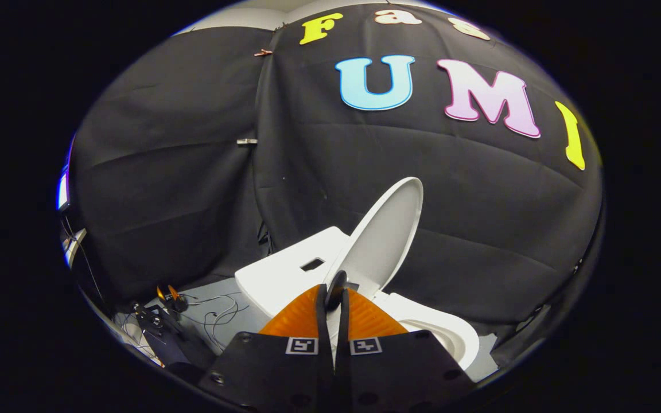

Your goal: Open the toilet lid.

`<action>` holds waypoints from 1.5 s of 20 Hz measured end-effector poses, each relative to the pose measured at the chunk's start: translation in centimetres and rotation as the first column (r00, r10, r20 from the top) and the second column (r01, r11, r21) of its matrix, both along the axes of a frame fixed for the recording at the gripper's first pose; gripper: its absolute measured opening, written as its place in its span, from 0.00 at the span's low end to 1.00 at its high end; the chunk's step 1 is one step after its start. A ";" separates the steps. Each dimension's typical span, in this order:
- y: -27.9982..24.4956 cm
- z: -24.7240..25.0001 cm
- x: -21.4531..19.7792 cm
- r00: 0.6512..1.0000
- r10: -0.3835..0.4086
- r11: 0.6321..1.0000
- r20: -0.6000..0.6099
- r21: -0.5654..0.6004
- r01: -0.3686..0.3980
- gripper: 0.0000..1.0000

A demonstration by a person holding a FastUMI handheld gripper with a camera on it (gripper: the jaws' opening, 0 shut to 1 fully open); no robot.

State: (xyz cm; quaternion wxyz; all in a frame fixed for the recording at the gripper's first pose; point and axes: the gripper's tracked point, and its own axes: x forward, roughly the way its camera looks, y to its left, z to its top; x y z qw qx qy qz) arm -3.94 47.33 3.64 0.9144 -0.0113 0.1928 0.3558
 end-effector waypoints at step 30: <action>7.8 6.7 -2.7 0.981 0.177 0.922 0.080 0.336 -0.194 0.99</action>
